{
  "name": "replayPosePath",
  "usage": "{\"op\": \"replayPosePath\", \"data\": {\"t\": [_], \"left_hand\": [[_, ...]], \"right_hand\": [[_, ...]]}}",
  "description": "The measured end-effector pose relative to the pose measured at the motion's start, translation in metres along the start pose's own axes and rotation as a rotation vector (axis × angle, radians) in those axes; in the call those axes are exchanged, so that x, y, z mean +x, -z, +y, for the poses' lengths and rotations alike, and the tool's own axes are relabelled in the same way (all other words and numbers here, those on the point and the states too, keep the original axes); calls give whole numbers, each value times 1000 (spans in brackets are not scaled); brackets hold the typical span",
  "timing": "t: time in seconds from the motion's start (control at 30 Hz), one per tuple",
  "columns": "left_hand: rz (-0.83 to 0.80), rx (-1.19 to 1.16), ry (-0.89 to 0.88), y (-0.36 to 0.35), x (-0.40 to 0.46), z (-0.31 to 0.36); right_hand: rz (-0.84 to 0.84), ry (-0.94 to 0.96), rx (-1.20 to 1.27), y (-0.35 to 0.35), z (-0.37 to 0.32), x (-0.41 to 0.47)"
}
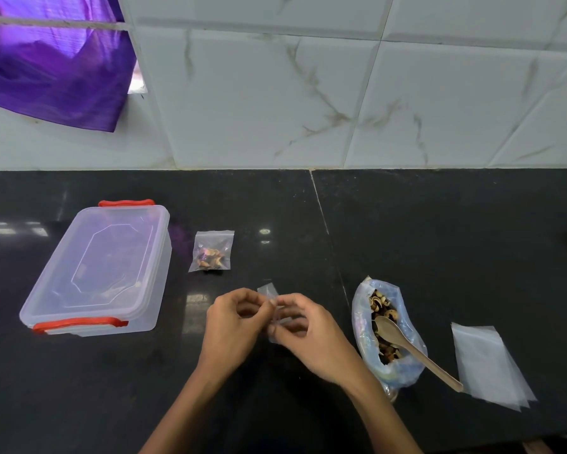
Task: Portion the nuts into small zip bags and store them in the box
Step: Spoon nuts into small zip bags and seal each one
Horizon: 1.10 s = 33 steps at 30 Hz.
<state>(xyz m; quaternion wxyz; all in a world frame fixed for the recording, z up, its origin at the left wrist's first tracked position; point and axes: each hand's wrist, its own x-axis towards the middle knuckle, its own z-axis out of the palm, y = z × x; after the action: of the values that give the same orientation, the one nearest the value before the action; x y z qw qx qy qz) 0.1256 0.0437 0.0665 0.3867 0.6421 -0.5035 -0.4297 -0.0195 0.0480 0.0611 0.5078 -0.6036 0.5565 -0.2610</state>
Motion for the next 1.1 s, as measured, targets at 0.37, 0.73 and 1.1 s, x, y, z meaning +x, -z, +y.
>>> {"op": "replayPosePath", "data": {"t": [0.37,0.73,1.1], "left_hand": [[24,186,-82,5,-5,9],[20,218,4,-5,-7,6],[1,340,-79,-2,-4,6]], "right_hand": [[324,87,-110,6,-2,-3],[290,196,-183,-3,-3,-1],[478,152,-327,-2,-12,-6]]}}
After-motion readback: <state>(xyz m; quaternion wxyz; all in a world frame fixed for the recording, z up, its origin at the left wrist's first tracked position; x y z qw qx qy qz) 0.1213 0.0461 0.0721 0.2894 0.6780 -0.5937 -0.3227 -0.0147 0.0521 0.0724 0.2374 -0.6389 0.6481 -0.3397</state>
